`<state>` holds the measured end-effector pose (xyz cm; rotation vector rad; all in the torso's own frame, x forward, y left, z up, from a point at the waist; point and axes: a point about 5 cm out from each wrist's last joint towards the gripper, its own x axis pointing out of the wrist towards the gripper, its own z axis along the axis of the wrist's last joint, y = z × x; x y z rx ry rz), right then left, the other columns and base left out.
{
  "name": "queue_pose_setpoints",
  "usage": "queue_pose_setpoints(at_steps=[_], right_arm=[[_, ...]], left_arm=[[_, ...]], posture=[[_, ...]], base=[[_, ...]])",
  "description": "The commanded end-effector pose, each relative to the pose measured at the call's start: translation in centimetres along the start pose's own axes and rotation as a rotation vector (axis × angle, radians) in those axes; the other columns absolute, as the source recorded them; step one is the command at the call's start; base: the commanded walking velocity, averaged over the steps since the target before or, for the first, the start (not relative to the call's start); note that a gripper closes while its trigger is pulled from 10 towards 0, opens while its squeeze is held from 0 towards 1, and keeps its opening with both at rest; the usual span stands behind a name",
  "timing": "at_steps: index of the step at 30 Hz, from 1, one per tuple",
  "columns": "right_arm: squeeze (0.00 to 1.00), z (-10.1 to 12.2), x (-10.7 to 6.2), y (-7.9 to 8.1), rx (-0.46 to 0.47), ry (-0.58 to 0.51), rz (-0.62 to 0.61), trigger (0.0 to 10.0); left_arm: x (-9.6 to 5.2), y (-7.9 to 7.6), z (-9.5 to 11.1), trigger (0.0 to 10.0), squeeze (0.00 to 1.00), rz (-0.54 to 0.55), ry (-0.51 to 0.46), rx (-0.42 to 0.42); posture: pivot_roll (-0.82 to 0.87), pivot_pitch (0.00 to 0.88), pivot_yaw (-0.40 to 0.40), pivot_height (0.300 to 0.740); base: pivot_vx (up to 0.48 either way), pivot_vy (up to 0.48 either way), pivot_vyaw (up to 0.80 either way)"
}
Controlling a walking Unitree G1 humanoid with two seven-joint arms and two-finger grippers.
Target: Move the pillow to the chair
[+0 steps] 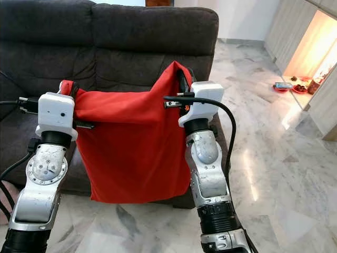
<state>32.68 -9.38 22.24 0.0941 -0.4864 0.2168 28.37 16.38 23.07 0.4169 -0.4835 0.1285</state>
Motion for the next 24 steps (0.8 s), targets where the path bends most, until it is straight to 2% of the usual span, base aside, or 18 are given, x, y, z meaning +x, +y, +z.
queue_pose_setpoints(at_steps=[1, 24], right_arm=[[0.0, 2.91, 1.0, 0.78, 0.006, -0.126, 0.034, 10.0], [0.0, 2.76, 0.96, 1.0, 0.014, -0.114, 0.047, 10.0]], left_arm=[[0.42, 0.74, 2.22, 10.0, 0.0, 0.037, -0.105, 0.006], [0.7, 0.88, 2.41, 10.0, 0.0, 0.039, -0.105, 0.013]], posture=[[0.09, 0.0, -0.049, 0.74], [0.1, 0.0, -0.053, 0.74]], base=[[0.247, 0.0, 0.0], [0.263, 0.0, 0.0]])
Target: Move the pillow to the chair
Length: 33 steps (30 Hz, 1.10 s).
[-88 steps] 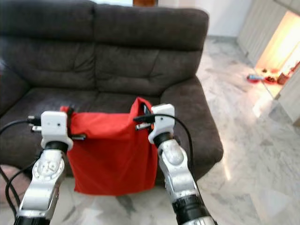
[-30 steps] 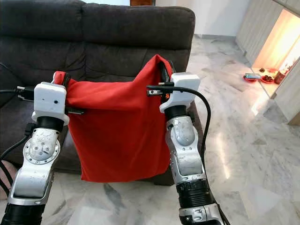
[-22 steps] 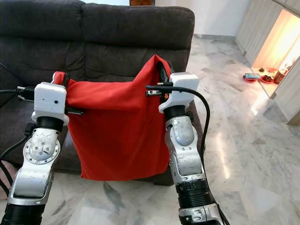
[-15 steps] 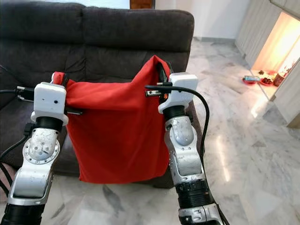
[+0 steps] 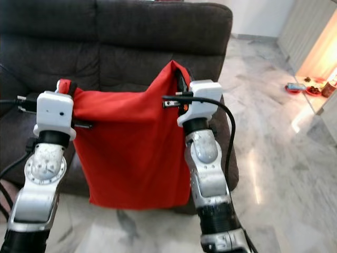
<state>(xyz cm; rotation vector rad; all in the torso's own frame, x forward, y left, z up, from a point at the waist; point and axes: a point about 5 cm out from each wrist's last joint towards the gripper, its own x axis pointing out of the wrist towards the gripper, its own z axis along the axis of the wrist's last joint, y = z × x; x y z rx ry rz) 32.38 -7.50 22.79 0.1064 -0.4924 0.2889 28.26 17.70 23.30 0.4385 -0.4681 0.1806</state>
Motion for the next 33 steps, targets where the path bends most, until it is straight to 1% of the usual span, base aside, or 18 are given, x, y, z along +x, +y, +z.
queue_pose_setpoints(at_steps=[1, 5, 9, 15, 19, 25, 27, 33], right_arm=[[0.0, 2.4, 0.6, -0.9, -0.018, -0.108, -0.019, 10.0], [0.0, 2.4, 0.6, -0.9, -0.019, -0.103, -0.02, 10.0], [0.0, 2.5, 0.7, -0.9, -0.014, -0.11, -0.02, 10.0], [0.0, 3.0, 0.7, -0.4, -0.053, -0.136, 0.016, 10.0], [0.0, 3.0, 0.7, 0.1, -0.03, -0.141, 0.045, 10.0], [0.0, 3.2, 0.7, 0.3, -0.022, -0.151, 0.06, 10.0], [0.0, 3.5, 0.7, 0.6, -0.036, -0.165, 0.085, 10.0], [0.0, 3.6, 0.6, 1.3, -0.041, -0.177, 0.138, 10.0]], left_arm=[[0.6, -0.3, 2.8, 10.0, 0.0, 0.002, -0.13, -0.023], [0.7, -0.2, 3.0, 10.0, 0.0, 0.008, -0.138, -0.022], [0.8, 0.0, 3.2, 10.0, 0.0, 0.013, -0.144, -0.021], [0.9, 0.1, 3.6, 10.0, 0.0, 0.019, -0.152, -0.02], [1.0, 0.2, 3.7, 10.0, 0.0, 0.024, -0.158, -0.02], [1.1, 0.3, 3.9, 10.0, 0.0, 0.027, -0.166, -0.019], [1.1, 0.3, 4.0, 10.0, 0.0, 0.029, -0.169, -0.02], [1.2, 0.4, 4.1, 10.0, 0.0, 0.03, -0.171, -0.021]], posture=[[0.1, 0.0, -0.053, 0.74], [0.1, 0.0, -0.054, 0.74], [0.1, 0.0, -0.054, 0.74], [0.1, 0.0, -0.056, 0.74], [0.1, 0.0, -0.056, 0.74], [0.1, 0.0, -0.056, 0.74], [0.1, 0.0, -0.056, 0.74], [0.1, 0.0, -0.056, 0.74]], base=[[0.266, 0.0, 0.0], [0.267, 0.0, 0.0], [0.271, 0.0, -0.65], [0.271, 0.0, 0.0], [0.271, 0.0, 0.8], [0.271, 0.0, 0.0], [0.266, 0.0, 0.0], [0.272, 0.0, 0.71]])
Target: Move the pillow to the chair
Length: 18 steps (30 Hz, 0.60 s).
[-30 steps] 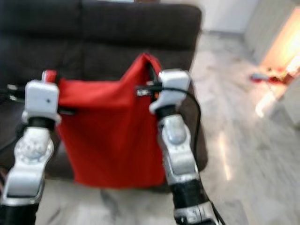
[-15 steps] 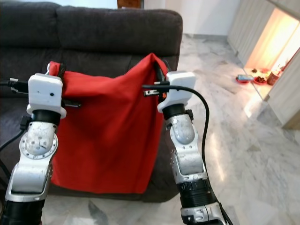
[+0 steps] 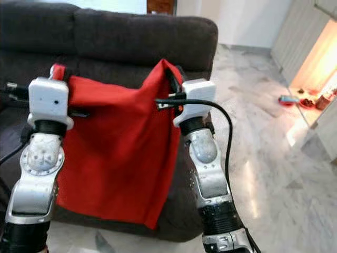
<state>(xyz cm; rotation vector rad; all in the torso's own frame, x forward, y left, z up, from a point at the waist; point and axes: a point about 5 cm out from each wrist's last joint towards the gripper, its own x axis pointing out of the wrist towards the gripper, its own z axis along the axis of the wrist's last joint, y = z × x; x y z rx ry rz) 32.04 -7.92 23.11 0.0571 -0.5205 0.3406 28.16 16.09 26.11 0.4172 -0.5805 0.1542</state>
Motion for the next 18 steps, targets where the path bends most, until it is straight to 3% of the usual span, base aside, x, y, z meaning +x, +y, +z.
queue_pose_setpoints(at_steps=[1, 8, 12, 18], right_arm=[[0.0, 3.16, 1.02, 1.46, -0.008, -0.159, 0.072, 10.0], [0.0, 3.05, 0.9, 1.82, -0.013, -0.153, 0.101, 10.0], [0.0, 2.96, 0.89, 1.96, -0.017, -0.149, 0.112, 10.0], [0.0, 2.61, 0.79, 1.89, 0.005, -0.129, 0.105, 10.0]], left_arm=[[0.19, 0.71, 1.1, 10.0, 0.0, 0.023, -0.06, 0.013], [0.19, 0.61, 1.09, 10.0, 0.0, 0.022, -0.059, 0.012], [0.21, 0.59, 1.09, 10.0, 0.0, 0.022, -0.059, 0.012], [0.06, 0.51, 0.9, 10.0, 0.0, 0.018, -0.05, 0.011]], posture=[[0.1, 0.0, -0.056, 0.74], [0.1, 0.0, -0.057, 0.74], [0.1, 0.0, -0.057, 0.74], [0.1, 0.0, -0.059, 0.74]], base=[[0.27, 0.0, 0.79], [0.27, 0.0, 0.0], [0.271, 0.0, 0.77], [0.27, 0.0, 0.0]])
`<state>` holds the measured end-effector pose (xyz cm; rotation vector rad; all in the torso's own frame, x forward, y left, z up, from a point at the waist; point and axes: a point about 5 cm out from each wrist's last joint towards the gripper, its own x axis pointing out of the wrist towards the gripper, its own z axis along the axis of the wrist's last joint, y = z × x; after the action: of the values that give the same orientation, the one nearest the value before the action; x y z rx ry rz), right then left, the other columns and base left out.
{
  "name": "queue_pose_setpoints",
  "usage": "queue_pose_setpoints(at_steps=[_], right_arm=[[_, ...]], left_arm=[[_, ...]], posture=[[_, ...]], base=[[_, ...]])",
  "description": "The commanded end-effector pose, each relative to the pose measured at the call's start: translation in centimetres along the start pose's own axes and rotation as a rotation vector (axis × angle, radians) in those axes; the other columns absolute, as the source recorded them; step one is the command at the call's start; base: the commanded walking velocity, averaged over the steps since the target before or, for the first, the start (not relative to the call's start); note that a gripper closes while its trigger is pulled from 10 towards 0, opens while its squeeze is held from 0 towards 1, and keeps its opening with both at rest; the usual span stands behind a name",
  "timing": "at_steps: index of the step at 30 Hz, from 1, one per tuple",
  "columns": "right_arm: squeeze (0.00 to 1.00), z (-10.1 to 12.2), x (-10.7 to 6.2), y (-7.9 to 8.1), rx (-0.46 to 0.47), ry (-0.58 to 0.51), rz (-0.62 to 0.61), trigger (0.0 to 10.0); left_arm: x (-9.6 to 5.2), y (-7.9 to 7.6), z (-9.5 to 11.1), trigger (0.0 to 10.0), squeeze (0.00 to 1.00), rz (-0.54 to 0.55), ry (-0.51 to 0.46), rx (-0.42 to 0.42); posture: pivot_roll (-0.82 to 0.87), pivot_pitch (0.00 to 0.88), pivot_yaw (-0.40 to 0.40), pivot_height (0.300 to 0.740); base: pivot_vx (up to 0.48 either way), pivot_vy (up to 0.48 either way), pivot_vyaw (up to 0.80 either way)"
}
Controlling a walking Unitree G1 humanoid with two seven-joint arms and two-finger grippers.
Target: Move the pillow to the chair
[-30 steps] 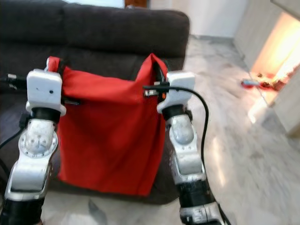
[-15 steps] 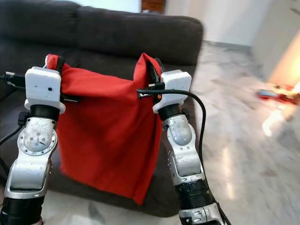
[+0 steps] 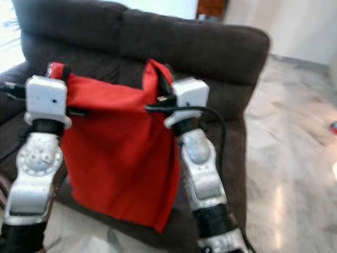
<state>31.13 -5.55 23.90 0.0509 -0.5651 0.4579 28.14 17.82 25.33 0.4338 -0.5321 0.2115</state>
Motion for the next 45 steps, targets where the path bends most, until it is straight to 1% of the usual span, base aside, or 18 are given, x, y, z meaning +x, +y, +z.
queue_pose_setpoints(at_steps=[1, 16, 21, 25, 28, 29, 30, 32, 33, 36, 37, 38, 40, 42, 43, 44, 45], right_arm=[[0.0, 1.8, 0.4, -0.6, -0.019, -0.085, -0.009, 10.0], [0.0, 1.9, 0.5, -0.8, -0.018, -0.087, -0.014, 10.0], [0.0, 1.7, 0.5, -1.0, -0.007, -0.074, -0.034, 10.0], [0.0, 1.5, 0.5, -1.2, 0.004, -0.057, -0.046, 10.0], [0.0, 1.3, 0.5, -1.3, 0.001, -0.05, -0.053, 10.0], [0.0, 1.3, 0.5, -1.3, -0.002, -0.047, -0.056, 10.0], [0.0, 1.2, 0.5, -1.4, -0.004, -0.043, -0.063, 10.0], [0.0, 1.1, 0.5, -1.5, -0.006, -0.035, -0.067, 10.0], [0.0, 0.9, 0.5, -1.5, -0.01, -0.025, -0.07, 10.0], [0.0, 0.5, 0.4, -1.5, -0.015, 0.0, -0.071, 10.0], [0.0, 0.2, 0.3, -1.4, -0.015, 0.021, -0.058, 10.0], [0.0, -0.1, 0.3, -1.3, -0.017, 0.041, -0.046, 10.0], [0.0, -0.5, 0.1, -0.9, -0.011, 0.068, -0.014, 10.0], [0.0, -1.0, 0.0, -0.5, -0.022, 0.105, 0.023, 10.0], [0.0, -1.0, 0.0, -0.5, -0.022, 0.105, 0.023, 10.0], [0.0, -1.3, -0.3, 0.0, -0.008, 0.124, 0.055, 10.0], [0.0, -1.6, -0.4, 0.3, -0.018, 0.135, 0.072, 10.0]], left_arm=[[0.3, -0.7, 2.3, 10.0, 0.0, -0.019, -0.105, -0.024], [0.3, -0.6, 2.1, 10.0, 0.0, -0.016, -0.101, -0.02], [0.3, -0.9, 1.9, 10.0, 0.0, -0.047, -0.085, -0.027], [0.2, -1.5, 1.5, 10.0, 0.0, -0.101, -0.056, -0.046], [0.0, -2.1, 0.6, 10.0, 0.0, -0.143, 0.008, -0.103], [-0.1, -2.5, 0.2, 10.0, 0.0, -0.175, 0.036, -0.128], [-0.4, -2.9, -0.5, 10.0, 0.0, -0.209, 0.08, -0.156], [-0.7, -3.1, -1.2, 10.0, 0.0, -0.228, 0.136, -0.202], [-0.9, -3.2, -1.9, 10.0, 0.0, -0.253, 0.182, -0.218], [-1.4, -3.6, -2.9, 10.0, 0.0, -0.309, 0.254, -0.222], [-1.7, -3.7, -3.5, 10.0, 0.0, -0.337, 0.305, -0.2], [-1.9, -3.8, -3.9, 10.0, 0.0, -0.353, 0.328, -0.184], [-2.3, -4.0, -4.4, 10.0, 0.0, -0.387, 0.358, -0.168], [-2.5, -4.1, -4.6, 10.0, 0.0, -0.404, 0.379, -0.149], [-2.5, -4.1, -4.6, 10.0, 0.0, -0.404, 0.379, -0.149], [-2.6, -4.2, -4.7, 10.0, 0.0, -0.42, 0.39, -0.14], [-2.6, -4.2, -4.7, 10.0, 0.0, -0.418, 0.397, -0.135]], posture=[[0.1, 0.0, -0.059, 0.74], [0.1, 0.0, -0.062, 0.74], [0.1, 0.0, -0.062, 0.74], [0.1, 0.0, -0.064, 0.74], [0.1, 0.0, -0.066, 0.74], [0.1, 0.0, -0.066, 0.74], [0.1, 0.0, -0.066, 0.74], [0.1, 0.0, -0.066, 0.74], [0.1, 0.0, -0.066, 0.74], [0.1, 0.0, -0.066, 0.74], [0.1, 0.0, -0.066, 0.74], [0.1, 0.0, -0.066, 0.74], [0.1, 0.0, -0.066, 0.74], [0.1, 0.0, -0.066, 0.74], [0.1, 0.0, -0.066, 0.74], [0.1, 0.0, -0.067, 0.74], [0.1, 0.0, -0.067, 0.74]], base=[[0.27, 0.0, 0.0], [0.27, 0.0, 0.0], [0.269, 0.0, 0.0], [0.263, 0.0, 0.0], [0.0, 0.0, 0.0], [0.0, 0.0, 0.0], [0.0, 0.0, 0.0], [0.0, 0.0, 0.0], [0.0, 0.0, 0.0], [0.0, 0.0, 0.0], [0.0, 0.0, 0.0], [0.0, 0.0, 0.0], [0.0, 0.0, 0.0], [0.0, 0.0, 0.0], [0.0, 0.0, 0.0], [0.0, 0.0, 0.0], [0.0, 0.0, 0.0]])
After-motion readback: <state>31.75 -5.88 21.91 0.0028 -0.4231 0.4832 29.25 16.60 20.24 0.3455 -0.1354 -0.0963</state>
